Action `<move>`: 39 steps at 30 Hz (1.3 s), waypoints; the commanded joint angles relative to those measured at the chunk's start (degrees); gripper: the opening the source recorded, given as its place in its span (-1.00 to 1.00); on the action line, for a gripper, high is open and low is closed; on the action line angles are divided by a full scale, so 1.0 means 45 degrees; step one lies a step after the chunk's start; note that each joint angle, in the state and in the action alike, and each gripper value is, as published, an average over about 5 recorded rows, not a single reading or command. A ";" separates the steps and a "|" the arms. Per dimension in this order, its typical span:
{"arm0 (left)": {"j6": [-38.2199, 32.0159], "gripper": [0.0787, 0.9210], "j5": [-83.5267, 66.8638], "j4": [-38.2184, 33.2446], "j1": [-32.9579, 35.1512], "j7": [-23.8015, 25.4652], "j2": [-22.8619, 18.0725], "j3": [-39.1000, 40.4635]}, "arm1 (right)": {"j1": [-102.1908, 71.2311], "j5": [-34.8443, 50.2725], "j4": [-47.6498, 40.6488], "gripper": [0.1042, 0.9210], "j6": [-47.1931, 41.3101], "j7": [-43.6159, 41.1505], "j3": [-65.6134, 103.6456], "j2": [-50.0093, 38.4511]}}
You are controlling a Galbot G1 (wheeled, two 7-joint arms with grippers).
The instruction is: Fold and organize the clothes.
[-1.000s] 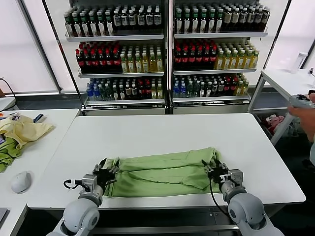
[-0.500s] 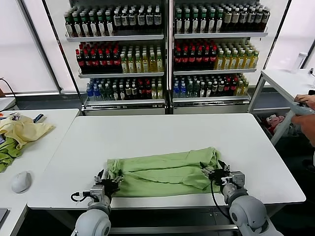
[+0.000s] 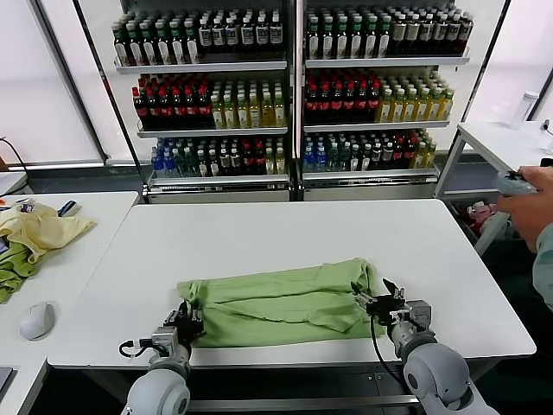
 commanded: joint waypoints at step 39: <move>0.0691 -0.90 -0.9550 -0.2515 -0.2233 -0.0159 0.0637 0.0316 | 0.0111 0.0054 0.0520 0.76 0.0076 -0.0125 0.0095 -0.0109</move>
